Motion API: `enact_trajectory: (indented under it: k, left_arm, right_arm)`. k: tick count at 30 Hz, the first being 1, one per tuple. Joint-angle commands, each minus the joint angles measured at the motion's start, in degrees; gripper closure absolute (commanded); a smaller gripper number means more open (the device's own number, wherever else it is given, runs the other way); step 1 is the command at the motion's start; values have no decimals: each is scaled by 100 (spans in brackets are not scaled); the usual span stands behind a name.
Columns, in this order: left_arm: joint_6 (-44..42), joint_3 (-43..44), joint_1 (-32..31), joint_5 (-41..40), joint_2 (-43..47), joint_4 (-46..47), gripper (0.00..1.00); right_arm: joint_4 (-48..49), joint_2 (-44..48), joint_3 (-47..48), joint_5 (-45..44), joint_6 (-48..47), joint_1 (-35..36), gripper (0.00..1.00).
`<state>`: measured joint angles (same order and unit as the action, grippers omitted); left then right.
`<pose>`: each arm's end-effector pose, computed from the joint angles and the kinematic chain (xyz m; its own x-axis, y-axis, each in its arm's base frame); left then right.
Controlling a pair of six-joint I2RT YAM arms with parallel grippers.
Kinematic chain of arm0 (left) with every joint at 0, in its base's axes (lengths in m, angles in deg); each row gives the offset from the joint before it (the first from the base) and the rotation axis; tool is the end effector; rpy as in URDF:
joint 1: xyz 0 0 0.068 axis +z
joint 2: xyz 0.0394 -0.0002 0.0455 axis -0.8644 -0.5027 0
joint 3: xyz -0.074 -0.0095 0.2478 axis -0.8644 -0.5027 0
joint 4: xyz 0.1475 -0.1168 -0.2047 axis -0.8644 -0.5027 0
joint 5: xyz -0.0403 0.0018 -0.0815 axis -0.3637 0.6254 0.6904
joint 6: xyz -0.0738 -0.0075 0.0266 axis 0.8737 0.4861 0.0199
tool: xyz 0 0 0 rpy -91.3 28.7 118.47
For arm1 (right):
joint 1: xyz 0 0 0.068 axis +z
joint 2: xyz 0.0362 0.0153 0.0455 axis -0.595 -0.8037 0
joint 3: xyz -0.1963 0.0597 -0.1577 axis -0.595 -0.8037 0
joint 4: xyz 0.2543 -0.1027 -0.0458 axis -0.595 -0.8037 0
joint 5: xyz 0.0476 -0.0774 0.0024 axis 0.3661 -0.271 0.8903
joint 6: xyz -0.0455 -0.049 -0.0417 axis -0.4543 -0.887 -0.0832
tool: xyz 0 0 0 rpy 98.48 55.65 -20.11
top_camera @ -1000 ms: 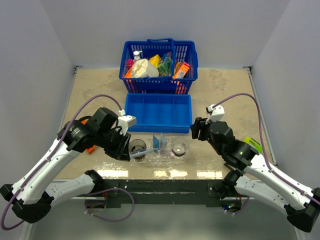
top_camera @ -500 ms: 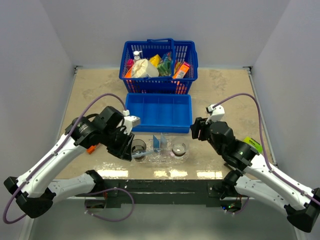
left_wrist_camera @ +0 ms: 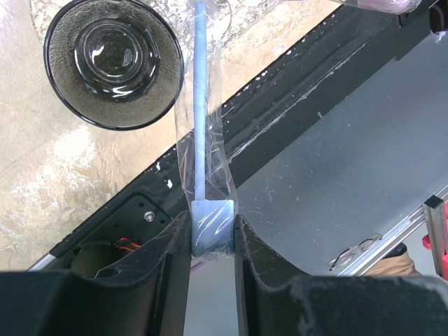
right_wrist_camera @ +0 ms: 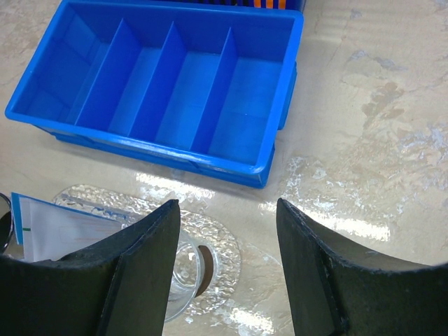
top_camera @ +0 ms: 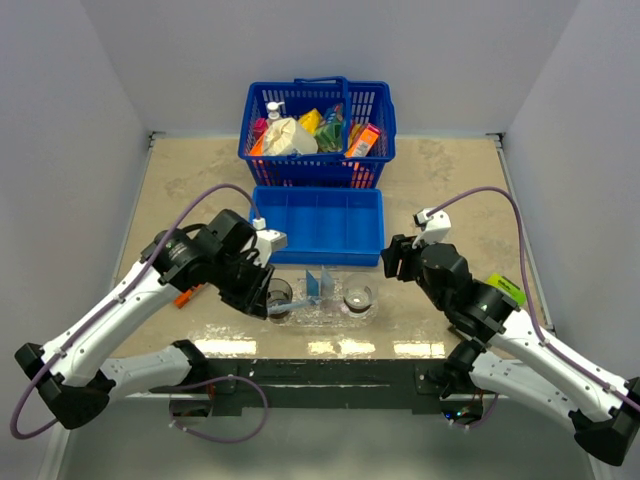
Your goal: Prepare toiletry sets of a toothbrush and toothpaste on the tray
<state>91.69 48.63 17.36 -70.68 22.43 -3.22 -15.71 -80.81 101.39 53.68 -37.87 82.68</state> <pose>0.1380 -0.1540 0.3044 -0.8782 0.3766 -0.2946 0.4711 0.7873 -0.3978 0.1757 0.1404 0.2786 -0.3854 0.1042 -0.9169 -0.2394 0.9483 0.2084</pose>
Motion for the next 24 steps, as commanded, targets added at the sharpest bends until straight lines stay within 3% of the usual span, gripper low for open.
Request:
enact_trajectory:
  k: [1,24]
  left_arm:
    - [-85,216,-78,19,-71,197,100]
    - [-94,313,-360,-130,-326,161,100]
  right_arm:
    - [195,73,46,14,-48,-12,40]
    - [256,56,-24,84,-40,-12,40]
